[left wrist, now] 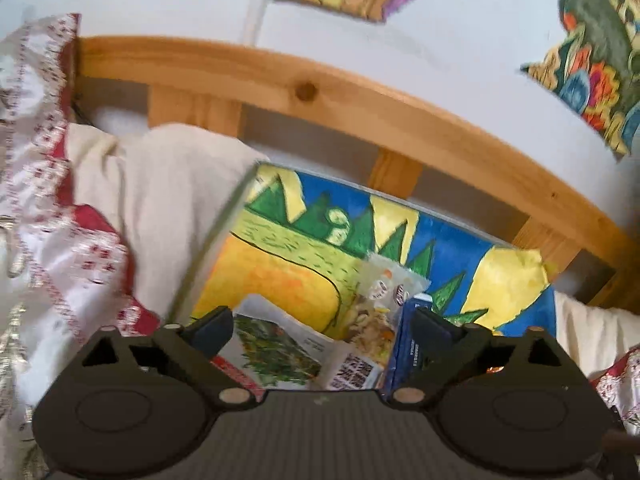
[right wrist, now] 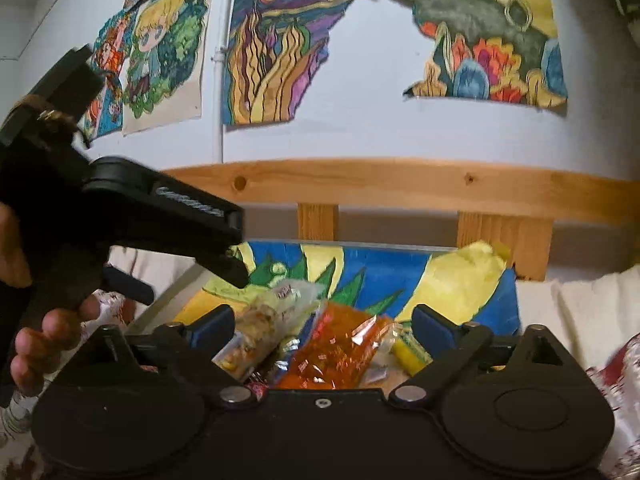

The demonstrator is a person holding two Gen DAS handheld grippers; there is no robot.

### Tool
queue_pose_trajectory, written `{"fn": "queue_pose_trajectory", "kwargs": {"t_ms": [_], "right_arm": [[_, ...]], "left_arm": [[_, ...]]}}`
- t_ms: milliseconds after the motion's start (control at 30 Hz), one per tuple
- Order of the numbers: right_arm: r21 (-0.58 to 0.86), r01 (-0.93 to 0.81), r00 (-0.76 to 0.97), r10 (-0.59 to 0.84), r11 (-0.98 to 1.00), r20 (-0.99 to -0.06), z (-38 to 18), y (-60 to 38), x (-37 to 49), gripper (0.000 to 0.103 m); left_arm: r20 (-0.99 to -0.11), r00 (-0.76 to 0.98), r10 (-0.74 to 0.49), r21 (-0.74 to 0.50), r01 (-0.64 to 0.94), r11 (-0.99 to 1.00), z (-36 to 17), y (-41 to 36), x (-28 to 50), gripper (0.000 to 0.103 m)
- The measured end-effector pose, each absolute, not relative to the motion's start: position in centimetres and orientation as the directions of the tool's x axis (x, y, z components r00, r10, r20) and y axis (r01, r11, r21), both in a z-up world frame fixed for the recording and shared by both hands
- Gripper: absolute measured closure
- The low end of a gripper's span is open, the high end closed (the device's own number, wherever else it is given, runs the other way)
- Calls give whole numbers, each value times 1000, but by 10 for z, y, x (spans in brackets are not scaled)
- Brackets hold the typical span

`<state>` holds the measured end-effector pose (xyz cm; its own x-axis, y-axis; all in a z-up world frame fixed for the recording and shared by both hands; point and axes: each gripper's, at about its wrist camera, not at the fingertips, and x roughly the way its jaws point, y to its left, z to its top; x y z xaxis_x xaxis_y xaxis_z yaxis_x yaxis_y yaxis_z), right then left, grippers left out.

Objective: Organize snacks
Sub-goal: 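Open both tools and lift them away from the tray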

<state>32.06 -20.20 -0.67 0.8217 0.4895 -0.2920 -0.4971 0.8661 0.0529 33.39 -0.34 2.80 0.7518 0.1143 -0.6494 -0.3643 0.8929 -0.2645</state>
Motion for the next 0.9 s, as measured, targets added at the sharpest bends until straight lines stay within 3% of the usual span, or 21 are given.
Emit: {"fn": "queue_pose_trajectory", "kwargs": {"t_ms": [567,900], "right_arm": [[10,-457,867,449,889,-216,55,-200,237,1],[11,-467,851,452,884,-267,62,-195,184,1]], "left_arm": [[-564,805,181,-282,-394,875,60,33,198,1],[-543,814,205,-206,-365,908,54,23,131,1]]}}
